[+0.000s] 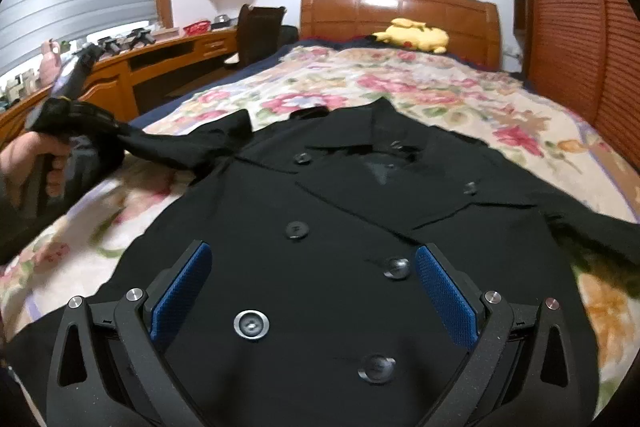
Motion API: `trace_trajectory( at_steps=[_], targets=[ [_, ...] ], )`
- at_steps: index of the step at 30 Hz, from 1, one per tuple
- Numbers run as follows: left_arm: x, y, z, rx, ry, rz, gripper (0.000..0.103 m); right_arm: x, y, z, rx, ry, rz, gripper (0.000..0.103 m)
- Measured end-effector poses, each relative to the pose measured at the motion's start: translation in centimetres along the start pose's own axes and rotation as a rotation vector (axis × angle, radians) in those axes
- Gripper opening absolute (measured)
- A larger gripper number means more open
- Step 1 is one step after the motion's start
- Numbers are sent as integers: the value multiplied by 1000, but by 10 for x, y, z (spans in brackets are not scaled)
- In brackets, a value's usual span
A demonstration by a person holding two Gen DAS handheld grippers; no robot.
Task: Fold large clothes
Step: 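Carry the sleeve with the left tool across the coat front and release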
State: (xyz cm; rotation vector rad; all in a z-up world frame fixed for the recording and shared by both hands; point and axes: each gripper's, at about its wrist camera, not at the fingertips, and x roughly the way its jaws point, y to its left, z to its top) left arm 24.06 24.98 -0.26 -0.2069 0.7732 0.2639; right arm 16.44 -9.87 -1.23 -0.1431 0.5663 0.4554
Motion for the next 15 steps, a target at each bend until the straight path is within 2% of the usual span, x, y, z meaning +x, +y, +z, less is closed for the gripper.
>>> trace_trajectory(
  at_steps=[9, 15],
  targets=[
    [-75, -104, -8, 218, -97, -147, 0, -23, -40, 1, 28, -10, -71, 103],
    [-99, -160, -33, 339, -96, -211, 0, -36, -61, 2, 62, -18, -91, 103]
  ],
)
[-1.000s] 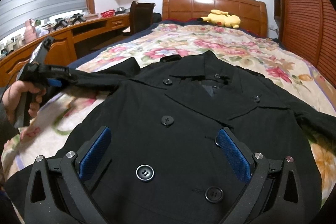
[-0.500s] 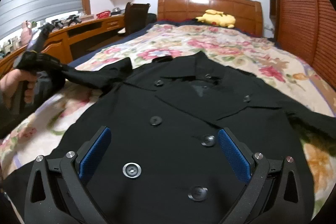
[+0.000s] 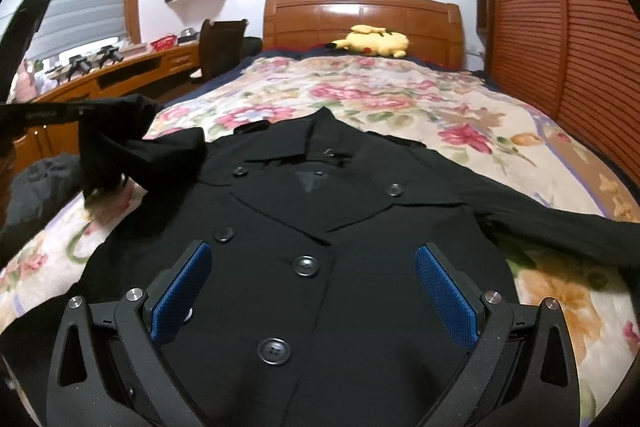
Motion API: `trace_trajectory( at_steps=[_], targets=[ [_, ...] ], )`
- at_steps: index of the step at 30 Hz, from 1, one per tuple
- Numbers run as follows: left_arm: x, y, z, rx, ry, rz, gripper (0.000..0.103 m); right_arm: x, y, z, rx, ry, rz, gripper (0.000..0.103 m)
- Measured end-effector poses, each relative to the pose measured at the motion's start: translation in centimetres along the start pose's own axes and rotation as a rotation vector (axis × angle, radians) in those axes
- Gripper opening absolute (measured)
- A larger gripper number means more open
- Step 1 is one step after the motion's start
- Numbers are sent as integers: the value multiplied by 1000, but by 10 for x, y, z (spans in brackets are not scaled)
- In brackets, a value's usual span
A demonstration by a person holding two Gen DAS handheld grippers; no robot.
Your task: Fold large clothes
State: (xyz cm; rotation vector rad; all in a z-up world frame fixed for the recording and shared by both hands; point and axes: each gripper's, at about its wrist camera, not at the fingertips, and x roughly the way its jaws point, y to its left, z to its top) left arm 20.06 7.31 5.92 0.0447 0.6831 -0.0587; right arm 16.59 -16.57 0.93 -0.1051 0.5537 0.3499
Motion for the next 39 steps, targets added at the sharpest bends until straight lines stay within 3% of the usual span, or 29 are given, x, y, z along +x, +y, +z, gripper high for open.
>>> trace_trajectory(
  at_steps=[5, 13, 19, 24, 39],
  targets=[
    [-8, -36, -16, 77, 10, -2, 0, -3, -6, 0, 7, 6, -3, 103],
    [-10, -51, -51, 77, 64, -46, 7, -2, -5, -3, -7, 20, 12, 103],
    [-35, -54, -81, 117, 38, -57, 37, -1, 5, -5, -31, 32, 23, 103],
    [-43, -34, -92, 103, 27, -21, 50, 2, 11, -6, -39, 40, 34, 103],
    [8, 68, -106, -73, 125, 111, 54, 6, 42, -8, -104, 50, 86, 103]
  ],
)
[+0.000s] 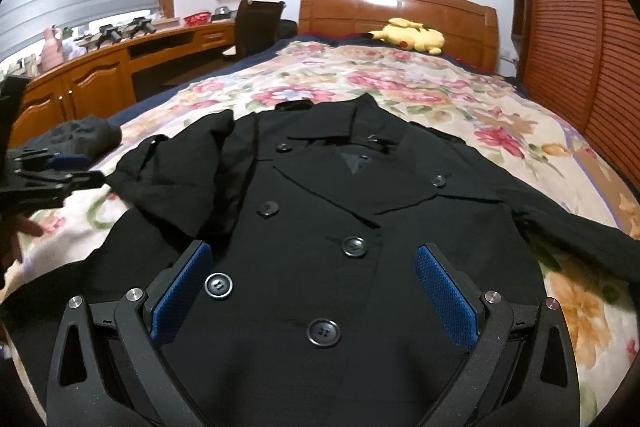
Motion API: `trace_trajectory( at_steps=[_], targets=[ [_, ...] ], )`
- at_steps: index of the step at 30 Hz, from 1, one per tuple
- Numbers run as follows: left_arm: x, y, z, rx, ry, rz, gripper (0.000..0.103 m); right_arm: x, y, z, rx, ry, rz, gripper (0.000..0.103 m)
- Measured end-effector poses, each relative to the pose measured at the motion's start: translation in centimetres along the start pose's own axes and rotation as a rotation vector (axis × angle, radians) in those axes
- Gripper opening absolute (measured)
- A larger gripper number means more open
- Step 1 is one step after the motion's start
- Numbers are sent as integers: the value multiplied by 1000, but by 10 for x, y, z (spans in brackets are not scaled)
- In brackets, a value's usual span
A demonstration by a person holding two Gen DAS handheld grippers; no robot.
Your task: Fold large clothes
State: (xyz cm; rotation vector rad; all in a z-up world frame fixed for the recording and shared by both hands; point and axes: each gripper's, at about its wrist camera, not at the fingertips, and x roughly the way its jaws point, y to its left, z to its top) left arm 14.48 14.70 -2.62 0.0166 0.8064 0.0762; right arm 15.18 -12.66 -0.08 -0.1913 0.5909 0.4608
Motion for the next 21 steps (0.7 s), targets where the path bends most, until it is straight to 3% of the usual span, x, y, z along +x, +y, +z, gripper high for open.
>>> trace_trajectory(
  at_steps=[7, 17, 21],
  targets=[
    [39, 34, 1, -60, 73, 66, 55, 4, 8, -2, -22, 12, 8, 103],
    [89, 52, -5, -94, 179, 78, 56, 9, 9, -4, -27, 27, 12, 103],
    [95, 51, -5, -99, 186, 82, 58, 10, 9, -4, -30, 31, 14, 103]
  ],
)
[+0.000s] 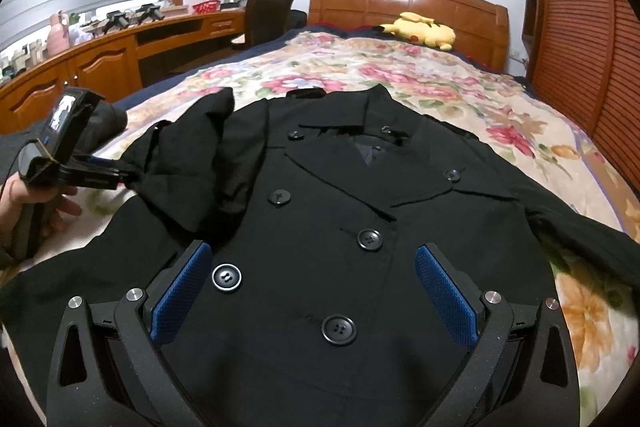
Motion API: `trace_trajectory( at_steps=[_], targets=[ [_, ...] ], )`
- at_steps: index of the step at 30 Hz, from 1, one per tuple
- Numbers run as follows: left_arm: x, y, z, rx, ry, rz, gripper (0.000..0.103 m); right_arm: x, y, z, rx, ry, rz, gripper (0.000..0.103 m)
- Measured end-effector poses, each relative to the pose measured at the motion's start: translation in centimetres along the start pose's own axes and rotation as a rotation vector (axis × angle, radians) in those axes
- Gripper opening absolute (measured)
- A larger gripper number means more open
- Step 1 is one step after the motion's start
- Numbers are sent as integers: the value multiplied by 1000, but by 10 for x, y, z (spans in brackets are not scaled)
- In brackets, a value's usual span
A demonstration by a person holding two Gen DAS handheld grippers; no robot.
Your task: Fold large clothes
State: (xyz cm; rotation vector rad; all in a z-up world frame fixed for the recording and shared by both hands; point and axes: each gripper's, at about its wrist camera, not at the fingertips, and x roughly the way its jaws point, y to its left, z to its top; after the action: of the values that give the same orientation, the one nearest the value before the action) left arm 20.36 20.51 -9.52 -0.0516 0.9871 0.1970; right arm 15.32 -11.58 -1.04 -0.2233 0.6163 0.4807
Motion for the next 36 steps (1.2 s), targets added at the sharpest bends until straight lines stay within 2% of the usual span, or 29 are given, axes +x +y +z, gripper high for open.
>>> trace_trajectory(
  at_steps=[8, 10, 11, 13, 14, 15, 19, 24, 32, 36],
  targets=[
    [1, 2, 0, 0, 7, -13, 58, 2, 0, -1, -5, 7, 0, 103],
    [3, 4, 0, 5, 7, -36, 53, 2, 0, -1, -5, 7, -1, 103],
    [3, 7, 0, -7, 11, -60, 49, 2, 0, -1, -6, 7, -1, 103],
    [-1, 10, 1, -21, 10, -81, 31, 1, 0, -1, -11, 3, -3, 103],
    [-5, 9, 2, -25, 8, -98, 16, -1, -1, 0, -10, -2, -2, 103],
    [-10, 8, 3, -27, -2, -94, 9, -2, -3, 2, -5, -5, 4, 103],
    [-43, -5, 8, -11, -99, -77, 5, -7, -11, 4, 15, -11, 17, 103],
    [-94, -36, 18, 26, -221, -116, 3, -13, -18, 1, 10, -8, 6, 103],
    [-155, -106, 21, 157, -332, -214, 3, -31, -37, -1, 35, -27, -19, 103],
    [-177, -140, 18, 215, -355, -262, 3, -41, -49, -2, 56, -40, -35, 103]
  ],
)
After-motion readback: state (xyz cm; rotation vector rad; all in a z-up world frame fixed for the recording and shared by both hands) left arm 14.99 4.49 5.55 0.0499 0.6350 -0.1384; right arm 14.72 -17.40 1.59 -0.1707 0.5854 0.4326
